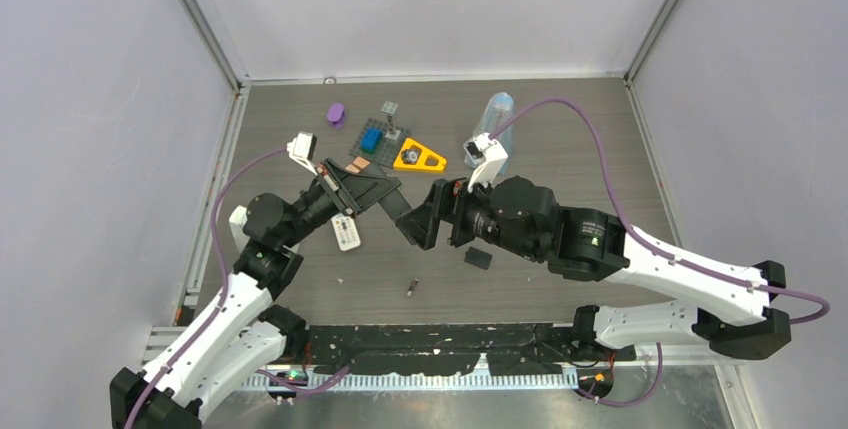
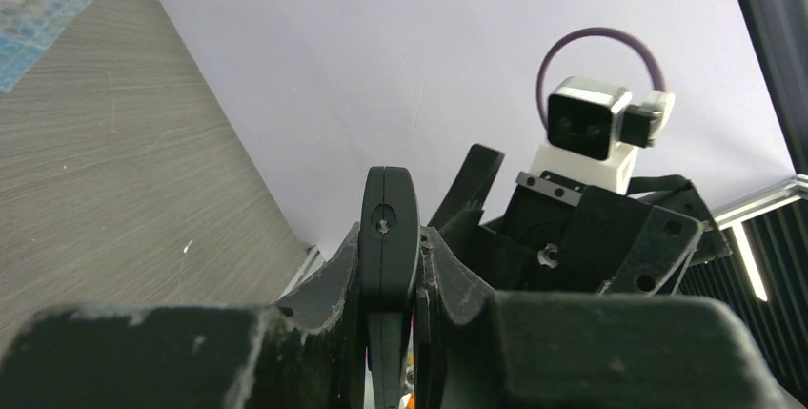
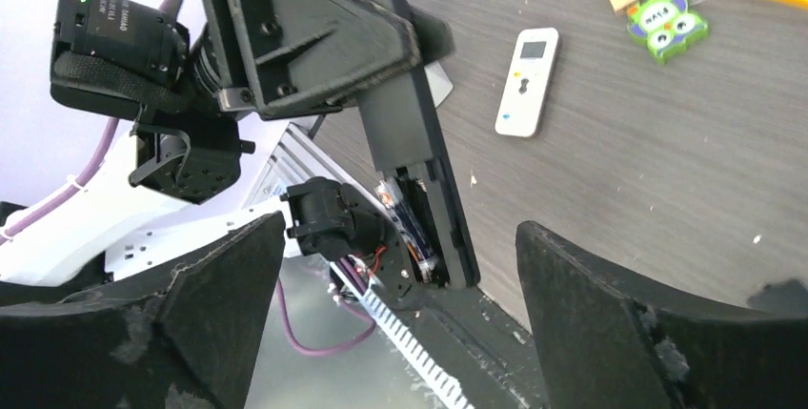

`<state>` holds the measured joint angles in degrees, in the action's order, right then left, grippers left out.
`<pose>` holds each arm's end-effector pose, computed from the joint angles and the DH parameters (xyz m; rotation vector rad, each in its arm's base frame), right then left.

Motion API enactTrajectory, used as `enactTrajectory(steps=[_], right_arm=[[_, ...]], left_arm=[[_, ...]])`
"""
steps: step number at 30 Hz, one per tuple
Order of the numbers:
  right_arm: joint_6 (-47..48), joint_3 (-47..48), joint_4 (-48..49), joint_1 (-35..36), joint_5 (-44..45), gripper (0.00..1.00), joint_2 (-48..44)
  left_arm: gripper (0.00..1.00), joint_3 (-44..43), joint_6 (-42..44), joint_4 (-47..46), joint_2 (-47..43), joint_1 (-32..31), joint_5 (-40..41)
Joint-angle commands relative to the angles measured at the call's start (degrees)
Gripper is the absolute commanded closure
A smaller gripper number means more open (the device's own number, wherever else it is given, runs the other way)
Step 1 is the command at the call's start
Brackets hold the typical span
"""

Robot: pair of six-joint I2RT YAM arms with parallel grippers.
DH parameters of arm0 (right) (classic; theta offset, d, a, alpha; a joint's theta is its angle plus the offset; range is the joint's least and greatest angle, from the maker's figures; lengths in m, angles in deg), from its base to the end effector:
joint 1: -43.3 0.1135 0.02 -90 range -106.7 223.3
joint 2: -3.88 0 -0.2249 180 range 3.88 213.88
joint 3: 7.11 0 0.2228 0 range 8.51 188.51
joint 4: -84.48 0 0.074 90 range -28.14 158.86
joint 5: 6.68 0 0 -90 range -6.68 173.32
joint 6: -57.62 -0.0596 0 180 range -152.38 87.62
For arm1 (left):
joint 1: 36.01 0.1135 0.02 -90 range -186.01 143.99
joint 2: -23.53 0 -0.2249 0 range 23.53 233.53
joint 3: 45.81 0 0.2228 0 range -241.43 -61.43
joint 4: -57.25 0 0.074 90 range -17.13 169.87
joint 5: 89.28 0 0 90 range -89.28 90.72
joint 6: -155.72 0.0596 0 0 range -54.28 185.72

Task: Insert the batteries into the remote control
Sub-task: Load the battery into the remote control.

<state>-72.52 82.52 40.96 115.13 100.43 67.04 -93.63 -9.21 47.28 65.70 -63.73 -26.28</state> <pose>0.0925 0.2255 0.3751 -0.3297 1.9706 1.0498 0.1622 -0.1158 0.3206 -0.1663 1.5700 -1.7745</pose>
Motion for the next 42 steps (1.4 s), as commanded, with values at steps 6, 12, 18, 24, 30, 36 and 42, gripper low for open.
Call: enactTrajectory(steps=[6,12,18,24,30,36,42], right_arm=[[-17.8,-6.0,5.0,-0.5,1.2,0.05,-2.3],[-23.7,-10.0,11.3,-1.9,-1.9,0.04,-2.0],[-26.1,-12.3,16.1,-3.3,-4.3,0.00,-1.6],[-26.6,-12.8,18.8,-3.9,-5.7,0.00,-0.9],[-28.0,-14.0,20.5,-5.1,-8.2,0.09,-0.4],[-28.0,-13.9,20.5,-5.7,-10.1,0.21,0.3],[-28.0,-14.2,20.7,-6.1,-10.7,0.39,0.3]], left_arm=[[1.00,1.5,-1.4,-6.4,-2.1,0.1,3.2],[1.00,1.6,-1.5,-4.5,-4.0,0.1,4.4],[1.00,1.6,-1.2,-4.4,-4.6,0.1,4.3],[1.00,1.5,-1.2,-4.2,-4.5,0.1,4.2],[1.00,1.6,-1.3,-4.2,-4.5,0.1,4.2],[1.00,1.6,-1.4,-4.1,-4.4,0.1,4.4],[1.00,1.5,-2.5,-4.0,-4.5,0.1,5.0]])
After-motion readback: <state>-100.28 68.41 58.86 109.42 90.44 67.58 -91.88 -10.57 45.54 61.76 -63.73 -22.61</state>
